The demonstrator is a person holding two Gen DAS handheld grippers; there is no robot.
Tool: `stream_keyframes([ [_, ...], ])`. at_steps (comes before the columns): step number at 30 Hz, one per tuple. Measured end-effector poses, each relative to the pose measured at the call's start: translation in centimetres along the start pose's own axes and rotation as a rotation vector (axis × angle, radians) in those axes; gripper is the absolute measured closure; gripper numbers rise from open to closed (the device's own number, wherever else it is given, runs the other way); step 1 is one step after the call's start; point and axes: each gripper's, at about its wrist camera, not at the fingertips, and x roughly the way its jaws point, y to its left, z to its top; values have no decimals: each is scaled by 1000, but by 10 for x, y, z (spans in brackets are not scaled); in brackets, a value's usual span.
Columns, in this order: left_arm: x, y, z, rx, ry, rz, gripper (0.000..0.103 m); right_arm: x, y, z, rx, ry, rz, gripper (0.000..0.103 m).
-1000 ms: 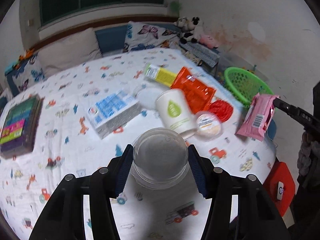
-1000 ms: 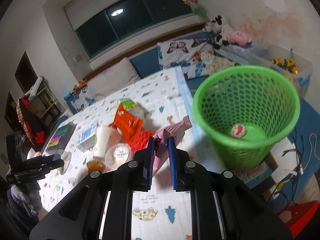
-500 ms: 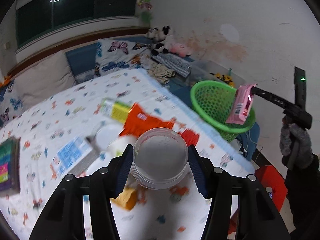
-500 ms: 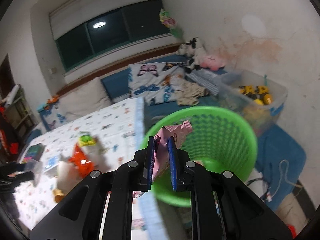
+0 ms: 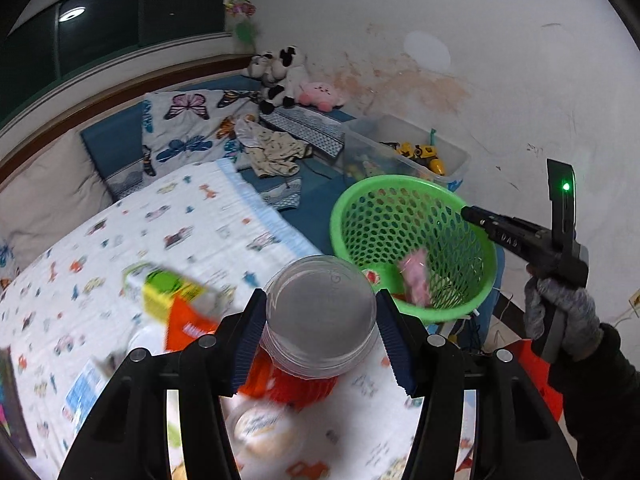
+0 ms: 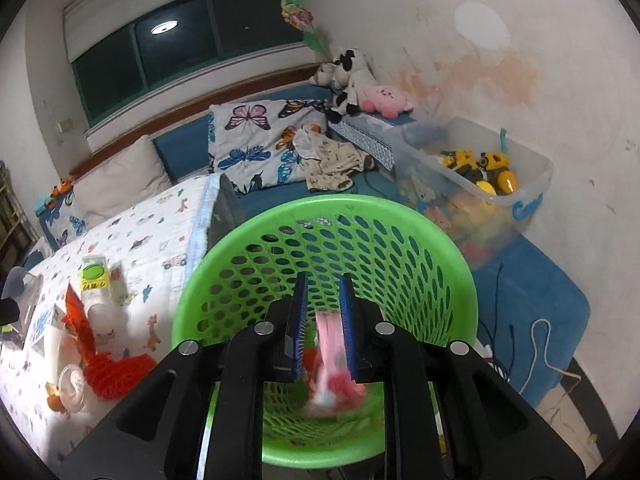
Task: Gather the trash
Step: 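Drop the pink wrapper into the basket with the right gripper while the left gripper grasps the clear lid, then lower the clear lid into the green basket and open the left gripper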
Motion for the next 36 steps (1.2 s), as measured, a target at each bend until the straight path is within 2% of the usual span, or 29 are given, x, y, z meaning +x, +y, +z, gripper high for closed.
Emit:
stream_keyframes([
  [6,39,-27,26,38,31,-44,49,-5,-7,-1,12,-11,0,75],
  [9,58,-39,35,51,52,-63,49,-14,-13,-3,20,-24,-2,62],
  [12,81,-57,43,64,82,-97,49,-24,-22,-6,34,-43,-8,60],
  [15,104,-75,50,77,115,-130,49,-35,-31,-10,62,-61,-15,52],
  [23,172,-117,63,81,222,-180,49,-56,-55,-22,117,-93,-28,49],
  [36,246,-156,78,82,277,-202,49,-63,-82,-41,181,-95,-53,47],
])
